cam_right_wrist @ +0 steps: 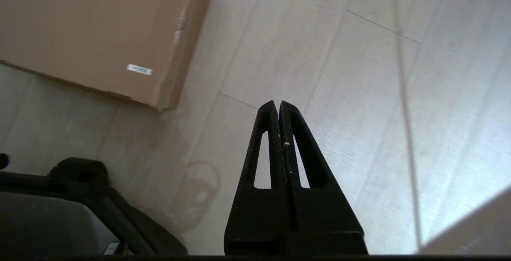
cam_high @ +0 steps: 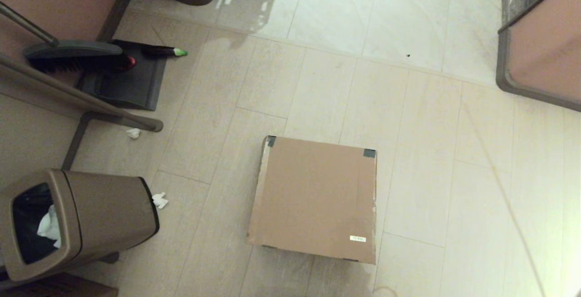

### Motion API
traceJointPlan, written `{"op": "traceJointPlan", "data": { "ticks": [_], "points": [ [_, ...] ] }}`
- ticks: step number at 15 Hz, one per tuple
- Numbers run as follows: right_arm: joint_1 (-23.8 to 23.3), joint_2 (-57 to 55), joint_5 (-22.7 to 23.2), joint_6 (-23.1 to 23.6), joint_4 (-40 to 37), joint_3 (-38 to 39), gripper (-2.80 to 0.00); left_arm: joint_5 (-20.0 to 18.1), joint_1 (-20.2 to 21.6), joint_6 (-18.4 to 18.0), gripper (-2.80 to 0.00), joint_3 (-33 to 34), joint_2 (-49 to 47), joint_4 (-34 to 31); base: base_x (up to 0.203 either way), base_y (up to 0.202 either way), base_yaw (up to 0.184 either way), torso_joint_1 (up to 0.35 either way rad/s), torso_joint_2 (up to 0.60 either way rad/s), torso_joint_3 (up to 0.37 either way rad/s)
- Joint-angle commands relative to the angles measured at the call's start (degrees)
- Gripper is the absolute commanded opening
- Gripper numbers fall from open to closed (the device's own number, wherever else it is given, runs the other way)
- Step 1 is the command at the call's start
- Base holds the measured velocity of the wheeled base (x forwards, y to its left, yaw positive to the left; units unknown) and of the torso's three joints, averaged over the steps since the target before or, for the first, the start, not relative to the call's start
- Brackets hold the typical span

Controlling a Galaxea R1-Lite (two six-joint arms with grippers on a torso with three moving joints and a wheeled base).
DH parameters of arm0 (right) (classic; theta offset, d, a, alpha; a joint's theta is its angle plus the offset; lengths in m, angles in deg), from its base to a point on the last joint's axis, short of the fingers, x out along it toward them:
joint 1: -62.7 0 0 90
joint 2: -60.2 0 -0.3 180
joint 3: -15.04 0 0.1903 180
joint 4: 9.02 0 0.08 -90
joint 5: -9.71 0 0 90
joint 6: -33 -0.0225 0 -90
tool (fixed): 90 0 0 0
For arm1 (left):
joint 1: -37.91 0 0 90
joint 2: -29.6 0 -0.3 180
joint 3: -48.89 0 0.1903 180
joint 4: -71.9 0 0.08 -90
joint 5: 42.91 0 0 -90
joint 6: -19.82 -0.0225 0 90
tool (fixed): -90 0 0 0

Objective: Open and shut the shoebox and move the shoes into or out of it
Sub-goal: Open the shoe box

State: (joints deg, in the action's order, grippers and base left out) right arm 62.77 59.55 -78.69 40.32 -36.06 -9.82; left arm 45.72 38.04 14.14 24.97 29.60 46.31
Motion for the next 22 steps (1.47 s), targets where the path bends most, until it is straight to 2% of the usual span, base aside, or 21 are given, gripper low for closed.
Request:
{"op": "traceJointPlan", "data": {
  "ticks": [1, 3, 4, 6, 7, 9, 11, 13, 15, 17, 19, 20, 22],
  "points": [
    [0.01, -1.17, -0.91, 0.30, -1.74, -3.55, -2.80, -0.50, 0.04, 1.02, -2.80, -2.56, -0.33, -0.55, 0.000, 0.000, 0.000, 0.000, 0.00, 0.000],
    [0.01, -7.27, -1.15, 0.91, -5.66, -11.86, -2.80, -1.29, -0.04, 1.37, -2.80, -7.79, -5.17, -0.52, 0.000, 0.000, 0.000, 0.000, 0.00, 0.000],
    [-0.01, -13.42, -1.21, 0.79, -6.86, -15.80, -2.80, -1.29, -0.09, 1.90, -2.80, -10.94, -10.66, -0.36, 0.000, 0.000, 0.000, 0.000, 0.00, 0.000],
    [-0.07, -27.66, -1.33, -1.21, -7.81, -21.52, -2.80, -1.28, -0.16, 5.31, -2.80, -17.20, -24.82, -0.15, 0.000, 0.000, 0.000, 0.000, 0.00, 0.000],
    [-0.07, -35.13, -1.32, -2.82, -7.81, -23.22, -2.80, -1.37, -0.20, 8.14, -2.80, -19.55, -32.70, 0.02, 0.000, 0.000, 0.000, 0.000, 0.00, 0.000],
    [-0.07, -48.94, -0.74, -6.10, -7.37, -24.63, -2.80, -2.88, -0.28, 13.30, -2.80, -20.36, -46.47, 1.41, 0.000, 0.000, 0.000, 0.000, 0.00, 0.000],
    [-0.06, -61.86, 1.81, -8.79, -3.64, -23.95, -2.80, -7.44, -0.33, 16.66, -2.80, -17.35, -59.36, 6.25, 0.000, 0.000, 0.000, 0.000, 0.00, 0.000],
    [0.28, -72.91, 5.03, -10.26, 6.41, -21.08, -2.80, -11.14, -0.34, 18.67, -2.80, -14.47, -71.43, 13.90, 0.000, 0.000, 0.000, 0.000, 0.00, 0.000],
    [1.01, -83.43, 9.85, -11.07, 21.33, -17.44, -2.80, -13.17, -0.34, 20.35, -2.80, -13.21, -83.95, 24.00, 0.000, 0.000, 0.000, 0.000, 0.00, 0.000],
    [2.06, -95.01, 13.40, -11.53, 37.75, -13.88, -2.80, -14.28, -0.44, 21.23, -2.80, -12.75, -97.68, 37.20, 0.000, 0.000, 0.000, 0.000, 0.00, 0.000],
    [2.90, -108.26, 14.67, -11.70, 55.56, -11.33, -2.80, -14.19, -1.35, 21.21, -2.80, -12.75, -111.97, 54.47, 0.000, 0.000, 0.000, 0.000, 0.00, 0.000],
    [3.34, -115.34, 14.63, -11.70, 65.23, -10.38, -2.80, -13.22, -2.11, 20.56, -2.80, -12.93, -119.42, 64.33, 0.000, 0.000, 0.000, 0.000, 0.00, 0.000],
    [4.91, -127.38, 12.75, -11.73, 79.58, -9.33, -2.80, -9.50, -4.24, 18.58, -2.80, -14.95, -130.95, 79.09, 0.000, 0.000, 0.000, 0.000, 0.00, 0.000]
  ]
}}
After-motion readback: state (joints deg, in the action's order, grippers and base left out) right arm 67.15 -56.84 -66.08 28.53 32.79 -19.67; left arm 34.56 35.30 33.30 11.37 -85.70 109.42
